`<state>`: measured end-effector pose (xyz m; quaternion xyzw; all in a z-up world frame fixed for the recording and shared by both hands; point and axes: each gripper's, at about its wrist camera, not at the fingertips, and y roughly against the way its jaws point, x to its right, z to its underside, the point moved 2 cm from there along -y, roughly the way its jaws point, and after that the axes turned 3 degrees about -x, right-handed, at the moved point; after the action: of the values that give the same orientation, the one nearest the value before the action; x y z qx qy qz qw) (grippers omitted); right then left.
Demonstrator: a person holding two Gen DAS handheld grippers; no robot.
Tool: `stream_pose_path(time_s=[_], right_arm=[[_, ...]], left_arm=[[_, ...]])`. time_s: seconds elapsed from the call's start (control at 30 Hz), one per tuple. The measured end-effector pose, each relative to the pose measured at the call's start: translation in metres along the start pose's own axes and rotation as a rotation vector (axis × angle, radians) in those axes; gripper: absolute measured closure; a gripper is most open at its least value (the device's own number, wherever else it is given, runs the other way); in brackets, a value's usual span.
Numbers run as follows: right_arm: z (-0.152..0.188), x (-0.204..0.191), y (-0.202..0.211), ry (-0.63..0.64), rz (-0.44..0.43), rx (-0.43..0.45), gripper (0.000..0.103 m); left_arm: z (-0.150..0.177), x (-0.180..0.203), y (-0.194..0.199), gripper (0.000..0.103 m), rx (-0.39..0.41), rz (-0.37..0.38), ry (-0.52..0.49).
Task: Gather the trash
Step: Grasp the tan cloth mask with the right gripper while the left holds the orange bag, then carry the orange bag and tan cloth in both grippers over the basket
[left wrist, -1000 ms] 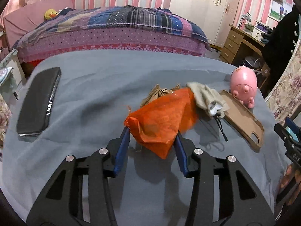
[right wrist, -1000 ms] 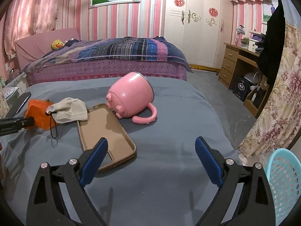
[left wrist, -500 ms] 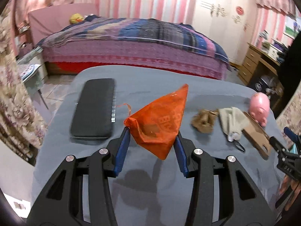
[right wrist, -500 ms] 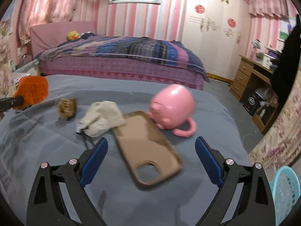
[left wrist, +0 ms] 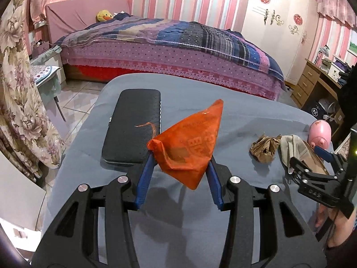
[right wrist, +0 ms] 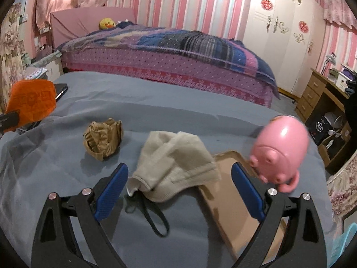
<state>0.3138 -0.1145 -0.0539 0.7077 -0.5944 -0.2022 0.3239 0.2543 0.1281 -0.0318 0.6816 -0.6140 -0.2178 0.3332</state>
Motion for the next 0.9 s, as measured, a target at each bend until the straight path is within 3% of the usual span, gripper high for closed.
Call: stream_pose_path(time_s=[0.07, 0.13, 0.27, 0.33, 0.63, 0.9], right_arm=[[0.000, -0.003, -0.006, 0.009, 0.001, -0.021, 0.020], [0.002, -0.005, -0.012, 0.011, -0.012, -0.046, 0.038], [0.003, -0.003, -0.012, 0.005, -0.038, -0.049, 0.060], [0.004, -0.002, -0.014, 0.004, -0.049, -0.046, 0.078], [0.014, 0.021, 0.016, -0.040, -0.027, 0.046, 0.083], [0.040, 0.080, 0.066, -0.111, 0.046, 0.082, 0.083]], left_arm=[[0.000, 0.003, -0.001, 0.058, 0.001, -0.004, -0.011], [0.000, 0.007, 0.001, 0.058, 0.007, -0.004, -0.021], [0.000, 0.011, 0.005, 0.058, 0.021, 0.004, -0.029], [0.000, 0.012, 0.006, 0.058, 0.024, 0.007, -0.033], [-0.005, 0.021, 0.016, 0.058, 0.046, 0.024, -0.040], [-0.006, 0.045, 0.028, 0.058, 0.061, 0.036, -0.086]])
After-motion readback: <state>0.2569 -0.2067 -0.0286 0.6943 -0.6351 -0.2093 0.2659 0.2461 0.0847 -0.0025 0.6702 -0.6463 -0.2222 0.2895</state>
